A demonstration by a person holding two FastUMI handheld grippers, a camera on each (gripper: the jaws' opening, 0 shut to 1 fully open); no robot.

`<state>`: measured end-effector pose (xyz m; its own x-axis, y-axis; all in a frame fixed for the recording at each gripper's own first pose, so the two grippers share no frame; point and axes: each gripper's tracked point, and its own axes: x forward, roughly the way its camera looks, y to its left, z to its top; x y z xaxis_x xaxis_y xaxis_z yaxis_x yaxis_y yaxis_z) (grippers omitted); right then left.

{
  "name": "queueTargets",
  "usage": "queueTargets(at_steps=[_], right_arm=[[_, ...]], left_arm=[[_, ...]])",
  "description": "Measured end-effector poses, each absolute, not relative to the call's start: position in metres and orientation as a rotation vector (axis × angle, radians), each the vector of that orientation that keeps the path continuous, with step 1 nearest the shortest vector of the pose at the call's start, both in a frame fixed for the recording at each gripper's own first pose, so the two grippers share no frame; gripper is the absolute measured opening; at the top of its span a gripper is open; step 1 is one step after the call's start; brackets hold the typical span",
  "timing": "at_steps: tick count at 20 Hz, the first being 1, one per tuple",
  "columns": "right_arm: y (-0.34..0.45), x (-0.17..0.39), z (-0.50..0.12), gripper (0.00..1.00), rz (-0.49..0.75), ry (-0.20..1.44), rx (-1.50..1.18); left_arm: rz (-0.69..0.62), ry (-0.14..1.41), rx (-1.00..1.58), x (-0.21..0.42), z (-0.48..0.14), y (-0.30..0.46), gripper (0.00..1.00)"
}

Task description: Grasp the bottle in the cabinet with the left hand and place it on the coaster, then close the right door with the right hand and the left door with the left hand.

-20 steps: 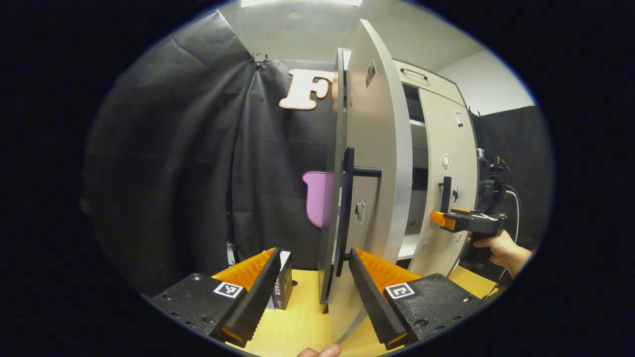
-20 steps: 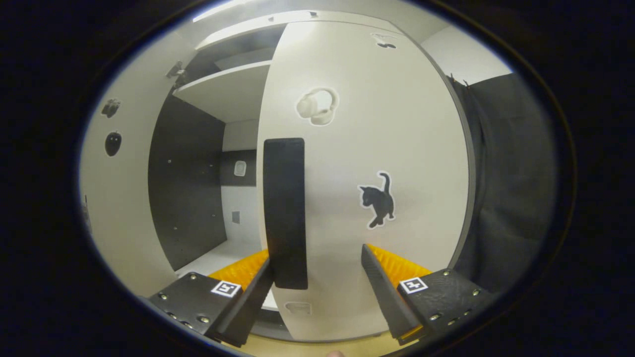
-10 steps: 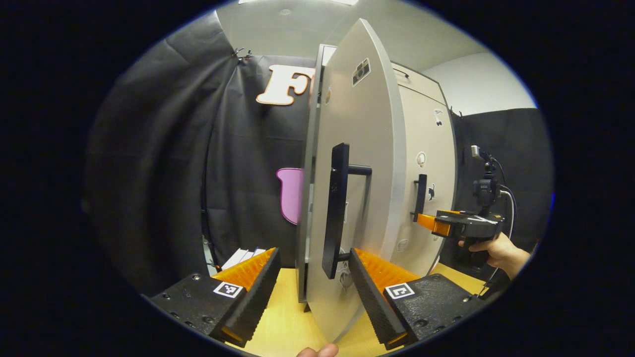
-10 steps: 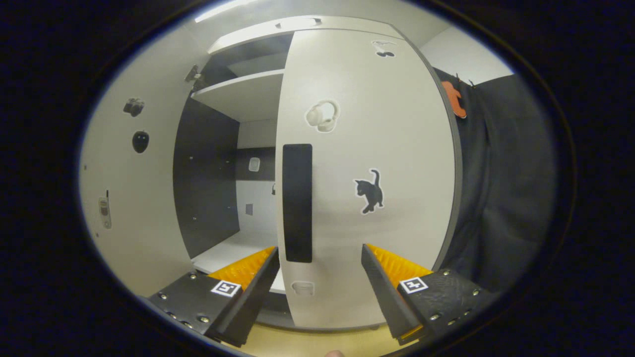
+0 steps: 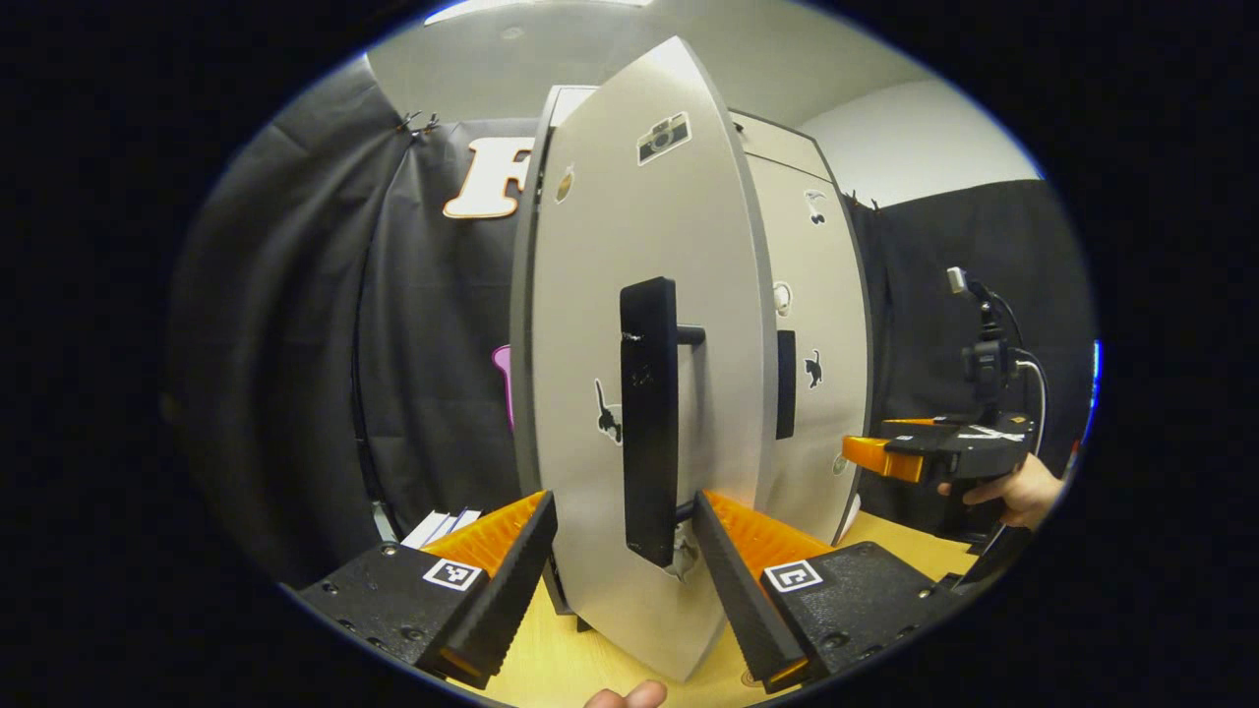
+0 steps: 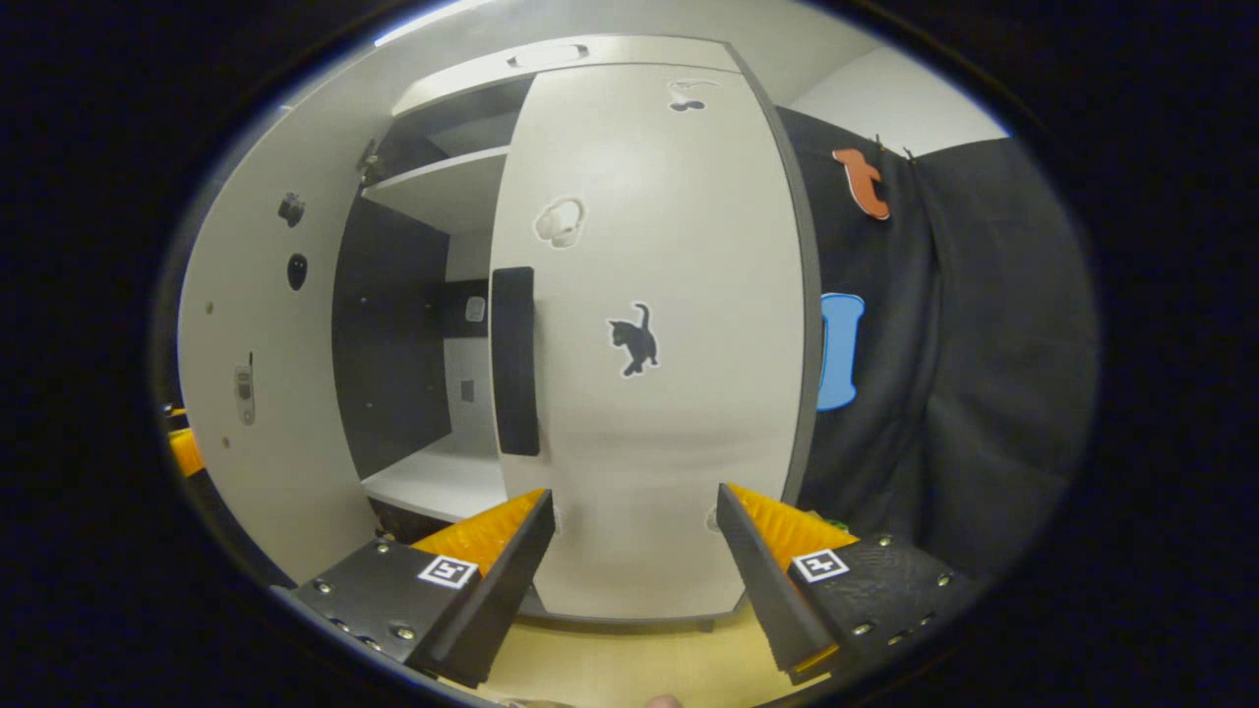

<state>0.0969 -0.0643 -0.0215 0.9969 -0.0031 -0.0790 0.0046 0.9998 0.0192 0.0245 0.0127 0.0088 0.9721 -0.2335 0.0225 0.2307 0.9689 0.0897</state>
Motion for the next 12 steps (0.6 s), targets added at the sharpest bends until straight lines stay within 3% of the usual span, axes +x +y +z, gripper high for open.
queueTargets(at_steps=[1, 3, 12], right_arm=[[-0.072, 0.094, -0.024, 1.0, -0.016, 0.082, 0.013], [-0.084, 0.09, -0.029, 0.97, -0.031, 0.097, 0.024], [-0.113, 0.073, -0.036, 1.0, -0.066, 0.101, 0.044]], left_arm=[[-0.236, -0.045, 0.091, 0.029, 0.01, 0.009, 0.84], [-0.25, -0.045, 0.085, 0.037, 0.005, -0.003, 0.94], [-0.274, -0.038, 0.011, 0.088, -0.001, -0.056, 0.95]])
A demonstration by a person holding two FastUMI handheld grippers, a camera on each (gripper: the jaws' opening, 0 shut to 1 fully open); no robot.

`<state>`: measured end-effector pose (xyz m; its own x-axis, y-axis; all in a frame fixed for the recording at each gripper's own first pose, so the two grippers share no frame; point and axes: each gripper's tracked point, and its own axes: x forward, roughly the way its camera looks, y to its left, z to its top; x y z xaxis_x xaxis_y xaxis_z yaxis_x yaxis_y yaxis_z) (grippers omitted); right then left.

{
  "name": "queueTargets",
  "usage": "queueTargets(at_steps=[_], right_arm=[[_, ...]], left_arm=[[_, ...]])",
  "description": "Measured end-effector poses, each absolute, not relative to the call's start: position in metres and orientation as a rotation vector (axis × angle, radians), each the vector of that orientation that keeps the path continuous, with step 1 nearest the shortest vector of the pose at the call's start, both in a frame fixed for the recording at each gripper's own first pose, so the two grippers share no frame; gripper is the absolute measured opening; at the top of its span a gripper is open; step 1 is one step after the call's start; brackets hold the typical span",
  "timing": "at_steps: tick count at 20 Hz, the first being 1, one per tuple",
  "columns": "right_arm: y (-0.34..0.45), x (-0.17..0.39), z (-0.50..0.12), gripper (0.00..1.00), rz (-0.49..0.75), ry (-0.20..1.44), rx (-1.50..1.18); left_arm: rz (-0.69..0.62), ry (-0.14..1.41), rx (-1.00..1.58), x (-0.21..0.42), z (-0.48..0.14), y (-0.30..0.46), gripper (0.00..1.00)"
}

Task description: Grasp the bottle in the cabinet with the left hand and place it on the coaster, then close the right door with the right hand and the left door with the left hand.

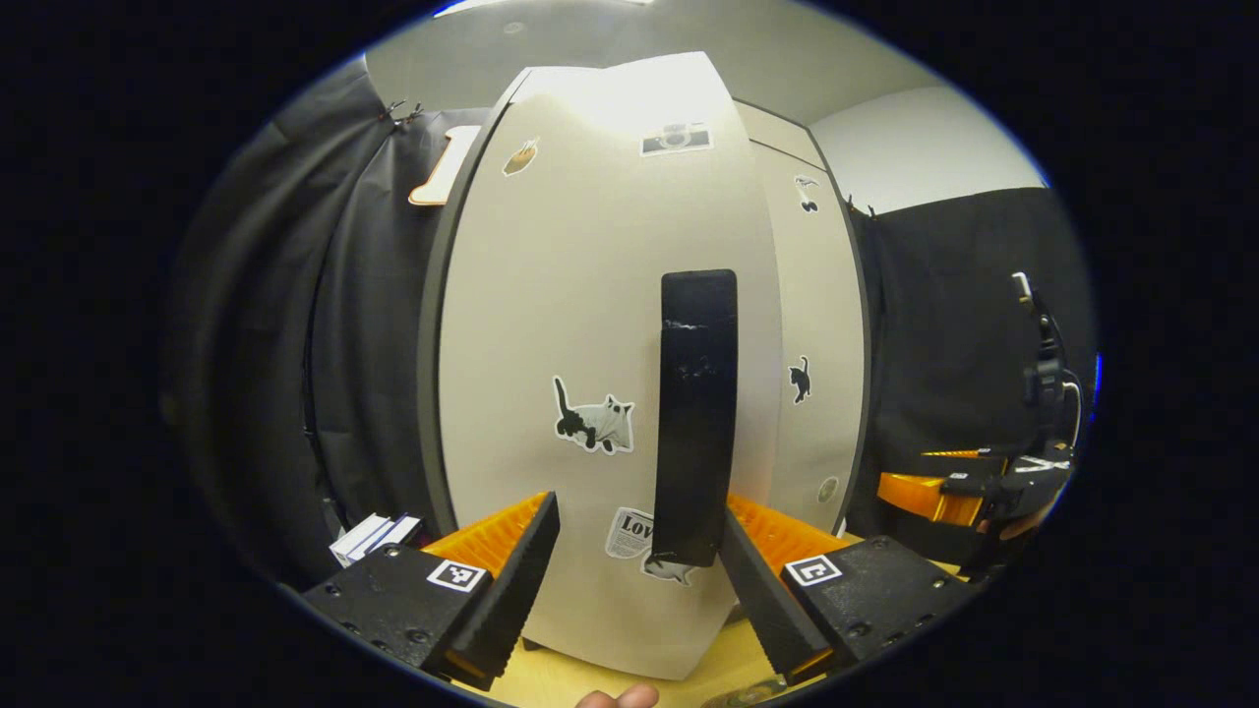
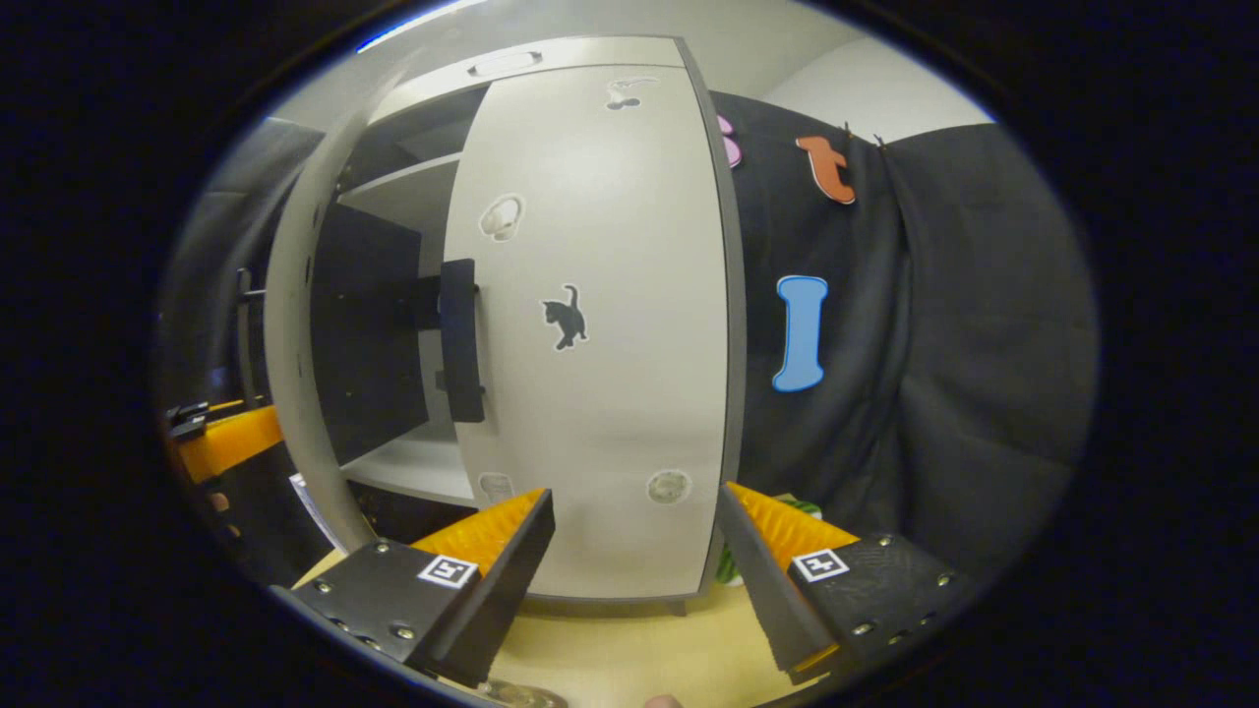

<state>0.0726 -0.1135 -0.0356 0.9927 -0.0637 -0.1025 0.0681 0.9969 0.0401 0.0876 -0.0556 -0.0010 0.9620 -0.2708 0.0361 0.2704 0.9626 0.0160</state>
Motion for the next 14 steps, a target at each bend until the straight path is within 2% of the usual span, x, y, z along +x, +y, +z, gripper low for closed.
queueTargets(at_steps=[5, 6, 8, 13, 14], right_arm=[[-0.135, 0.07, -0.04, 1.0, -0.102, 0.104, 0.08], [-0.139, 0.069, -0.042, 0.97, -0.114, 0.105, 0.078], [-0.141, 0.068, -0.048, 1.0, -0.114, 0.115, 0.084], [-0.133, 0.063, -0.06, 1.0, -0.096, 0.133, 0.073], [-0.13, 0.063, -0.06, 0.97, -0.088, 0.136, 0.077]], left_arm=[[-0.261, -0.038, 0.005, 0.105, -0.002, -0.071, 0.96], [-0.259, -0.043, -0.004, 0.106, -0.001, -0.072, 0.96], [-0.253, -0.04, -0.015, 0.11, -0.001, -0.076, 0.96], [-0.214, -0.057, 0.019, 0.116, 0.003, -0.082, 0.98], [-0.205, -0.06, 0.023, 0.117, 0.003, -0.083, 0.98]])
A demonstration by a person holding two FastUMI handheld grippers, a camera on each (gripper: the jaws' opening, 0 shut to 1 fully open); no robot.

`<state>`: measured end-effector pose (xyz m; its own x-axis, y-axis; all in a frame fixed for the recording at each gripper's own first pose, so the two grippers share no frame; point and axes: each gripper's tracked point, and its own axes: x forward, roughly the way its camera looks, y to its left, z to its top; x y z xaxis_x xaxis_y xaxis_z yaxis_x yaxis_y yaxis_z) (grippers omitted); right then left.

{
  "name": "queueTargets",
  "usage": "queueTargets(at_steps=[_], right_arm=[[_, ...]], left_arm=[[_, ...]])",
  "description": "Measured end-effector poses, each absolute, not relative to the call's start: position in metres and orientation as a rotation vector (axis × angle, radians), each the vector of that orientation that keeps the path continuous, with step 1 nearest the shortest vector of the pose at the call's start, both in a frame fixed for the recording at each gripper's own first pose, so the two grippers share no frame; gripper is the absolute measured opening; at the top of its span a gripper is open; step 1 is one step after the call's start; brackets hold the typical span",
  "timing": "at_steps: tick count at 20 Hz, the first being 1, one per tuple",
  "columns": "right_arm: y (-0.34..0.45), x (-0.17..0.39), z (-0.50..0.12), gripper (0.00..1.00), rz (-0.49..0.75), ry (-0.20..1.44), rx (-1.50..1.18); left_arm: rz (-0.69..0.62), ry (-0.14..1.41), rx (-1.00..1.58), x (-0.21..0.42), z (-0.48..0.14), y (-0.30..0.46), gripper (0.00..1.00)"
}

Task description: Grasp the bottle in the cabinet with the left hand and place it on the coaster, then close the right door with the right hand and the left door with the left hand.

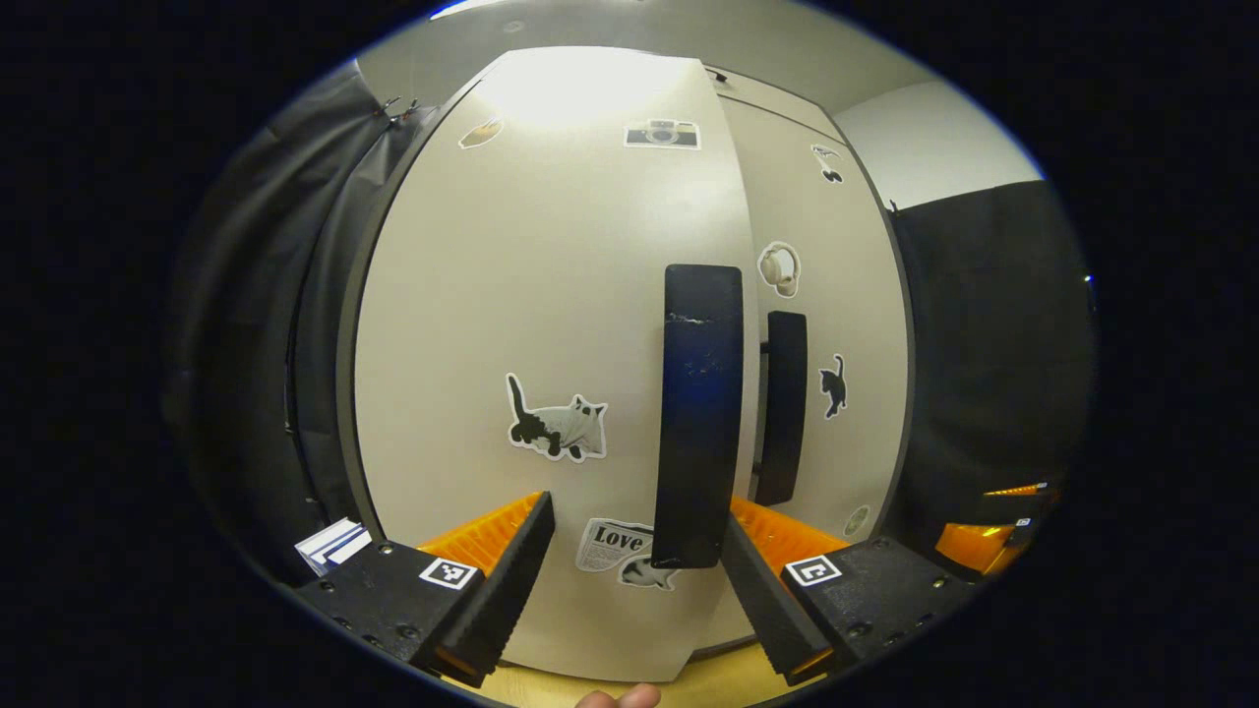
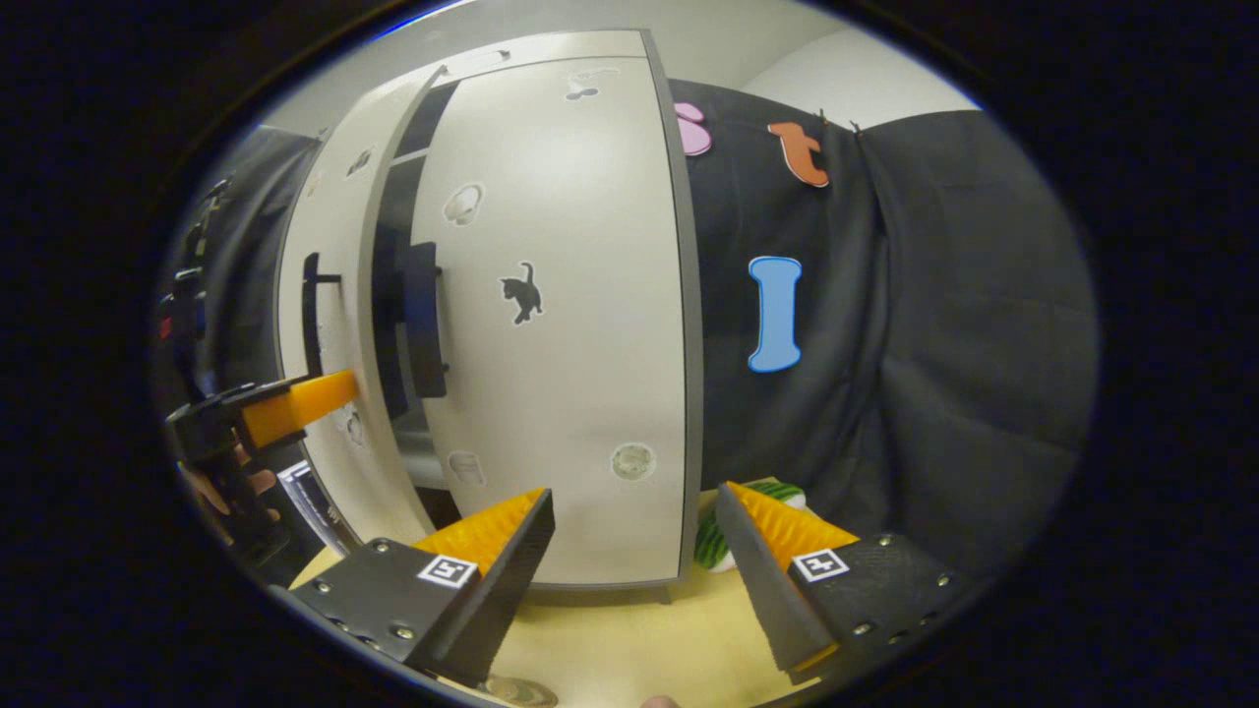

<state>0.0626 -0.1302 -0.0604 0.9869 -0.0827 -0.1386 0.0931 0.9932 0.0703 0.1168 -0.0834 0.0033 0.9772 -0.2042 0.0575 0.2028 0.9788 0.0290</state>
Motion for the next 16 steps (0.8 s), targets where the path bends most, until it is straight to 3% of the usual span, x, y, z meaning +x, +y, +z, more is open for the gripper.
queueTargets(at_steps=[16], right_arm=[[-0.112, 0.038, -0.054, 1.0, -0.032, 0.135, 0.138]], left_arm=[[-0.045, -0.064, 0.036, 0.128, 0.001, -0.086, 0.98]])
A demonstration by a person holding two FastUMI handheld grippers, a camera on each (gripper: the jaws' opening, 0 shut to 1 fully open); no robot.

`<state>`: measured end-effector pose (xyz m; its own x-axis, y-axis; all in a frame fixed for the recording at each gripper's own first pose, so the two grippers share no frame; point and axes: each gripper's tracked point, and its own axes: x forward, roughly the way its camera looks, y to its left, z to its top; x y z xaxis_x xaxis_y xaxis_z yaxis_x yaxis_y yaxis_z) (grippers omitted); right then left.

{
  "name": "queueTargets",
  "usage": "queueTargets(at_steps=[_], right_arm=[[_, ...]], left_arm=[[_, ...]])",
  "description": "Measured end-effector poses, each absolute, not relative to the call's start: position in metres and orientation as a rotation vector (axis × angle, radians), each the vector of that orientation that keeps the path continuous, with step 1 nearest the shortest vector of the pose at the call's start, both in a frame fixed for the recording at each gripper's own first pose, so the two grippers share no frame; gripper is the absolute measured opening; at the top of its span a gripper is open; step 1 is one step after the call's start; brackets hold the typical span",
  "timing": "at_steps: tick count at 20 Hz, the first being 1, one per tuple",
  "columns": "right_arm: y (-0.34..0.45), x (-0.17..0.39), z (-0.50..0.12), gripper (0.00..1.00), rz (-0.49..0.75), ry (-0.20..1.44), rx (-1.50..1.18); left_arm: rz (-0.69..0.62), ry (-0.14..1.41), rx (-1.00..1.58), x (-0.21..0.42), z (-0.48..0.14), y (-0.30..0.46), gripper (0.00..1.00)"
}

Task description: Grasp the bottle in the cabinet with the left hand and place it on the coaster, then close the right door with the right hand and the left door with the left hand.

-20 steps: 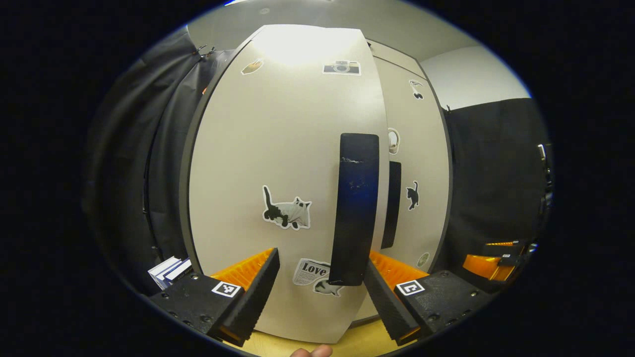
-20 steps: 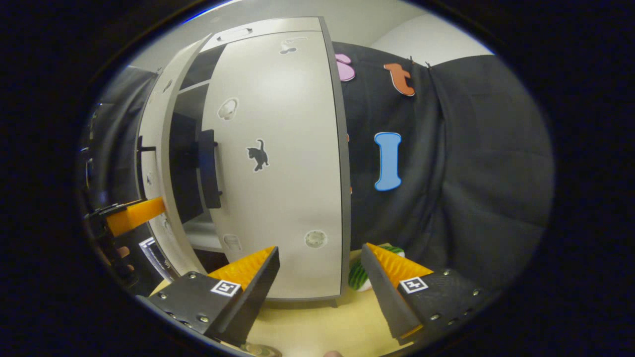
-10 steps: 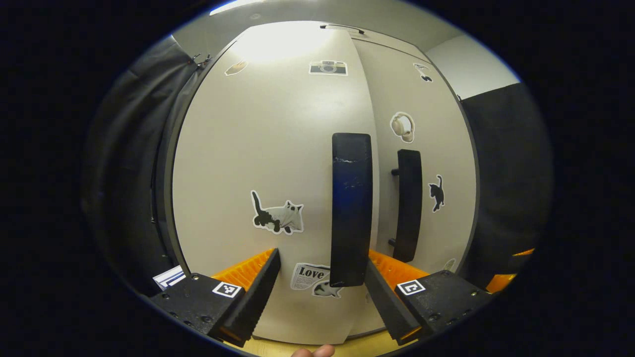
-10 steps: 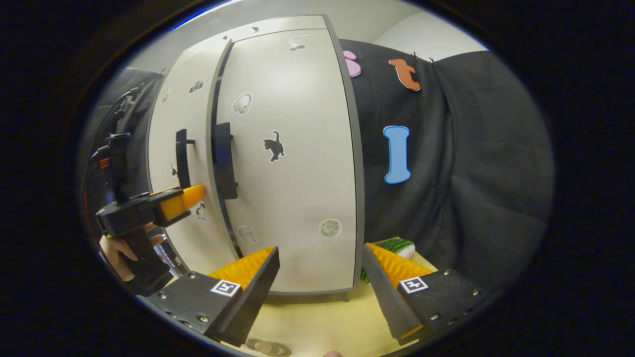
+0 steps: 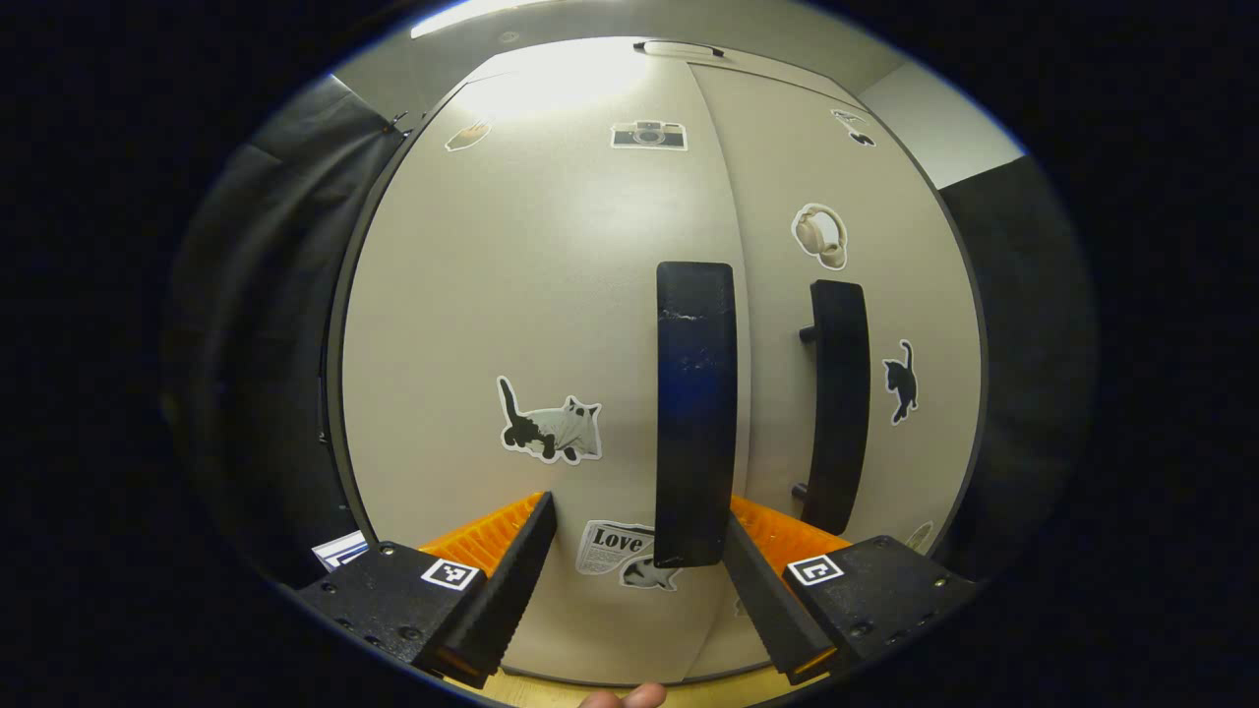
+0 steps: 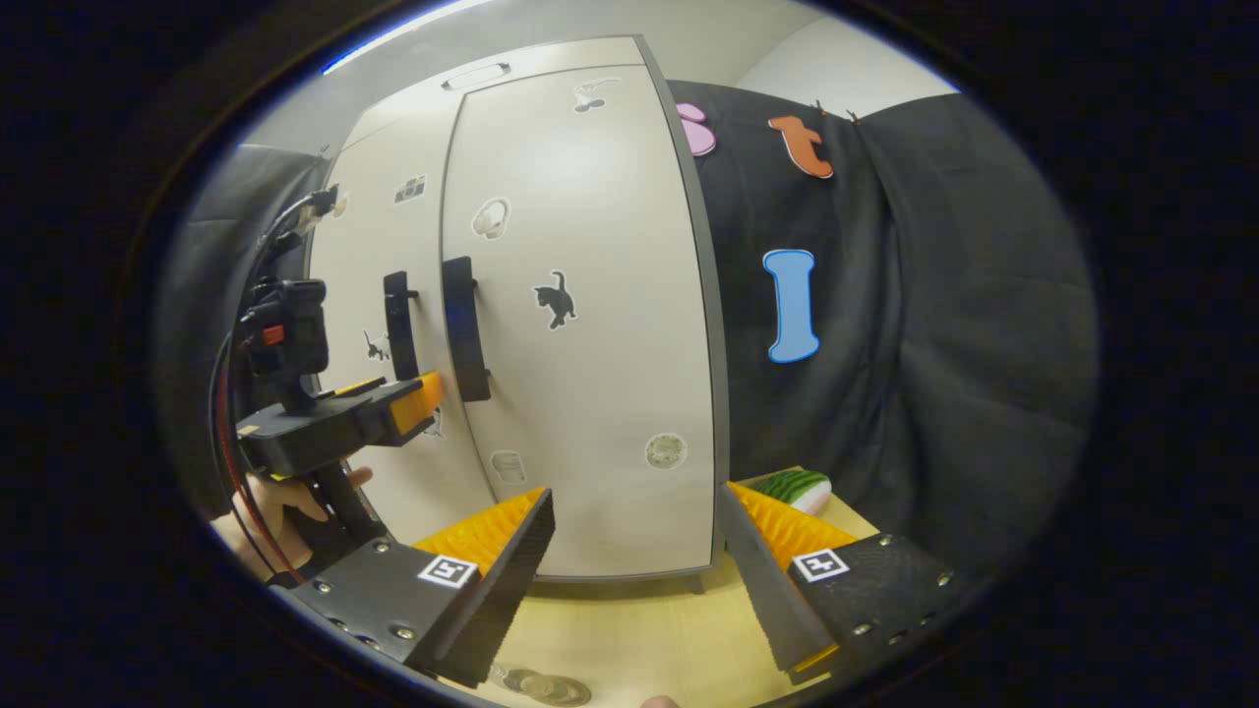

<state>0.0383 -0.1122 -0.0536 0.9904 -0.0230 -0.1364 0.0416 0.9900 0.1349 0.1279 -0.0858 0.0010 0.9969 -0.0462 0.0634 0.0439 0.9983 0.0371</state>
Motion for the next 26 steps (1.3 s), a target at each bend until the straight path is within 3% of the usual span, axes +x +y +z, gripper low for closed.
queueTargets(at_steps=[4, 12, 19, 26], right_arm=[[-0.111, 0.029, -0.045, 1.0, -0.022, 0.123, 0.132], [-0.109, 0.005, -0.011, 1.0, -0.008, 0.07, 0.123], [-0.109, -0.025, 0.009, 1.0, -0.01, 0.032, 0.067], [-0.109, -0.051, 0.017, 1.0, -0.01, 0.019, 0.042]], left_arm=[[-0.072, -0.061, -0.027, 0.112, 0.008, -0.09, 0.99], [-0.096, -0.046, -0.026, 0.019, 0.02, -0.092, 0.97], [-0.059, -0.001, -0.005, -0.071, 0.013, -0.078, 0.97], [-0.006, 0.019, -0.027, -0.117, 0.009, -0.053, 0.97]])
